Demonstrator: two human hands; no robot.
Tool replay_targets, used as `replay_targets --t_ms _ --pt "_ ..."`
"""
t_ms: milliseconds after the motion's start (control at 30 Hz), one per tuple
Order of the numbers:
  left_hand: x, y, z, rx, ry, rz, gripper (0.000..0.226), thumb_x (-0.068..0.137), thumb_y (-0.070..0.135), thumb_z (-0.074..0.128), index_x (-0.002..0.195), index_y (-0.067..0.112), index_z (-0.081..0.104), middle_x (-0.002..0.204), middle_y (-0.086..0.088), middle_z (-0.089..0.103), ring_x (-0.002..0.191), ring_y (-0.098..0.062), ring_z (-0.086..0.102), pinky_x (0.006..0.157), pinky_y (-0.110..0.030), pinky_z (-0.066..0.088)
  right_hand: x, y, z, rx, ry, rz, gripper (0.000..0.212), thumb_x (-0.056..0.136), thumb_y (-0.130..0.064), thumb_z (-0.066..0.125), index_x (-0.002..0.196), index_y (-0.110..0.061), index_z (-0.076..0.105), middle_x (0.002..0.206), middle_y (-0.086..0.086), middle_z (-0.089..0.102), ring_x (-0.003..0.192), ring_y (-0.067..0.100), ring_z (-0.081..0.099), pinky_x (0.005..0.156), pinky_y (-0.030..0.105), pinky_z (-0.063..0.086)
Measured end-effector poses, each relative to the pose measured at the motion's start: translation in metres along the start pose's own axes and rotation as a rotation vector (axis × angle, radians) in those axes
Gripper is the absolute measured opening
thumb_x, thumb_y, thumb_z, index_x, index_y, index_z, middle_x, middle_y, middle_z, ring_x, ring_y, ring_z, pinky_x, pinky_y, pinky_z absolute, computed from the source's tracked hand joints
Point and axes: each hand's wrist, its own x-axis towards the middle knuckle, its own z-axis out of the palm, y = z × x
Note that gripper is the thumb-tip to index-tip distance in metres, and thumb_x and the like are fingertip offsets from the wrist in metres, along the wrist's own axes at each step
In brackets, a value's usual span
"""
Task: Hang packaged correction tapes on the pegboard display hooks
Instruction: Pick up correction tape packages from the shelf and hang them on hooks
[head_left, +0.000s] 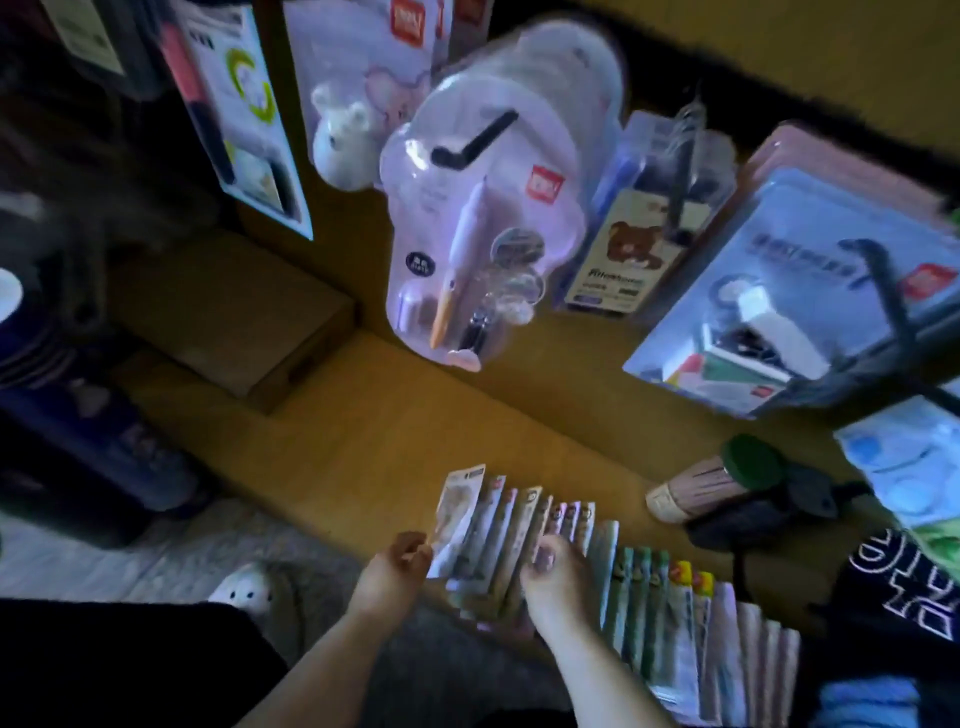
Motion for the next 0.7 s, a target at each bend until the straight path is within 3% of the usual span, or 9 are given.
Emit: replay_targets --t_ms 67,167,233,333,400,467,533,633,700 --pt "0.009 0.000 0.006 -0.057 -0.042 -0.015 0.034 0.095 0.015 0.039 0.128 0.008 0.045 0.113 -0.013 0.057 0.082 -0.024 0.054 0.051 -0.015 0.039 0.000 0.002 0.010 -0.163 0.117 -0.101 0.042 0.080 -0.012 0.058 0.122 -0.008 0.055 0.126 0.010 0.057 0.121 0.026 0.052 0.098 0.030 0.041" --pt "0.025 -0.007 0.011 -0.097 -0.075 -0.063 0.043 0.096 0.010 0.036 0.138 0.006 0.032 0.140 -0.015 0.041 0.122 -0.029 0.047 0.091 -0.021 0.039 -0.002 0.001 0.023 -0.390 0.139 -0.262 0.061 0.072 -0.026 0.065 0.126 -0.002 0.051 0.137 0.012 0.050 0.128 0.036 0.046 0.103 0.044 0.040" --pt "0.034 -0.016 0.015 -0.117 -0.108 -0.100 0.045 0.096 0.011 0.035 0.140 0.005 0.028 0.147 -0.014 0.034 0.133 -0.027 0.036 0.099 -0.024 0.032 -0.004 -0.005 0.027 -0.509 0.068 -0.277 0.067 0.082 -0.043 0.044 0.137 -0.007 0.039 0.149 0.007 0.034 0.140 0.032 0.028 0.116 0.040 0.017" --pt "0.045 -0.022 0.017 -0.243 -0.119 -0.171 0.043 0.097 0.016 0.035 0.138 0.005 0.032 0.146 -0.014 0.036 0.133 -0.028 0.037 0.102 -0.028 0.031 0.002 -0.008 0.033 -0.529 -0.042 -0.275 0.102 0.061 -0.063 -0.001 0.145 -0.008 0.022 0.156 0.009 0.015 0.146 0.026 0.007 0.114 0.035 -0.007" --pt "0.048 -0.023 0.017 -0.282 -0.130 -0.192 0.043 0.097 0.017 0.035 0.138 0.006 0.033 0.146 -0.014 0.036 0.134 -0.028 0.036 0.104 -0.030 0.030 0.004 -0.009 0.038 -0.626 -0.041 -0.250 0.103 0.059 -0.061 0.005 0.134 -0.001 0.044 0.145 0.017 0.040 0.139 0.032 0.029 0.109 0.034 -0.015" --pt "0.053 -0.024 0.018 -0.287 -0.134 -0.187 0.043 0.097 0.017 0.035 0.139 0.007 0.032 0.147 -0.013 0.035 0.135 -0.027 0.034 0.105 -0.029 0.029 0.006 -0.007 0.046 -0.645 -0.053 -0.257 0.078 0.063 -0.057 0.026 0.095 -0.002 0.073 0.105 0.014 0.072 0.107 0.031 0.064 0.112 0.035 -0.007" --pt "0.058 -0.023 0.019 -0.300 -0.135 -0.177 0.043 0.097 0.016 0.034 0.138 0.006 0.032 0.141 -0.012 0.042 0.131 -0.027 0.038 0.102 -0.029 0.033 0.008 -0.013 0.051 -0.631 -0.005 -0.251 0.068 0.063 -0.055 0.033 0.084 -0.006 0.075 0.092 0.009 0.076 0.097 0.028 0.069 0.113 0.037 -0.002" --pt "0.062 -0.019 0.019 -0.313 -0.190 -0.173 0.041 0.098 0.018 0.033 0.138 0.008 0.035 0.130 -0.010 0.052 0.120 -0.027 0.047 0.094 -0.034 0.045 0.003 -0.024 0.050 -0.594 0.016 -0.282 0.061 0.072 -0.051 0.041 0.106 -0.009 0.069 0.112 0.007 0.070 0.116 0.026 0.059 0.110 0.043 0.019" --pt "0.064 -0.018 0.018 -0.352 -0.210 -0.196 0.041 0.098 0.021 0.032 0.138 0.013 0.035 0.133 -0.012 0.050 0.114 -0.026 0.051 0.081 -0.022 0.051 0.000 -0.033 0.052 -0.501 0.005 -0.349 0.057 0.083 -0.043 0.050 0.130 -0.012 0.050 0.133 0.006 0.057 0.131 0.024 0.044 0.108 0.042 0.031"
